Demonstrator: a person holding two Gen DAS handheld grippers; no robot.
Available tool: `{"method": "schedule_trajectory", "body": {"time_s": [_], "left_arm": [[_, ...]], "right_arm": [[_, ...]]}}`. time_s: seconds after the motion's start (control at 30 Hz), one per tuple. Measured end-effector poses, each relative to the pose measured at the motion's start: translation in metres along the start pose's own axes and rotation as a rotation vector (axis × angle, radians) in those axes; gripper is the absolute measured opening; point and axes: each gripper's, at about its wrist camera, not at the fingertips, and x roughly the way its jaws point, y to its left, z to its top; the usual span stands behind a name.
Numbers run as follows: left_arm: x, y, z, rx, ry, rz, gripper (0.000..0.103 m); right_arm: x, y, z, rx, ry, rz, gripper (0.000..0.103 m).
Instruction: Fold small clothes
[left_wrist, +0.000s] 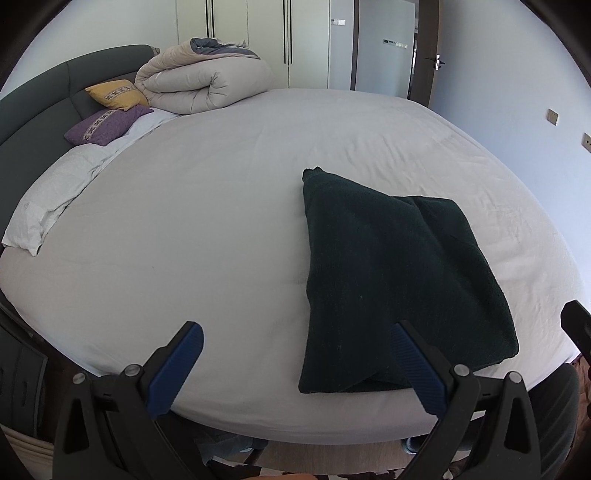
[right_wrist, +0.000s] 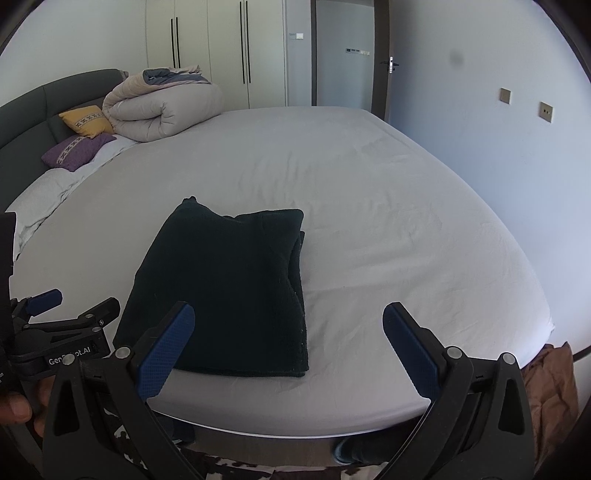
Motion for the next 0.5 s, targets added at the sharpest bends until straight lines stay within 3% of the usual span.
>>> {"method": "schedule_trajectory", "body": {"time_s": [0.5], "left_arm": [[0.006, -0.002, -0.003, 0.008, 0.018, -0.01, 0.103]], "right_arm": [[0.018, 0.014, 0.001, 0.011, 0.019, -0.004, 0.103]]}}
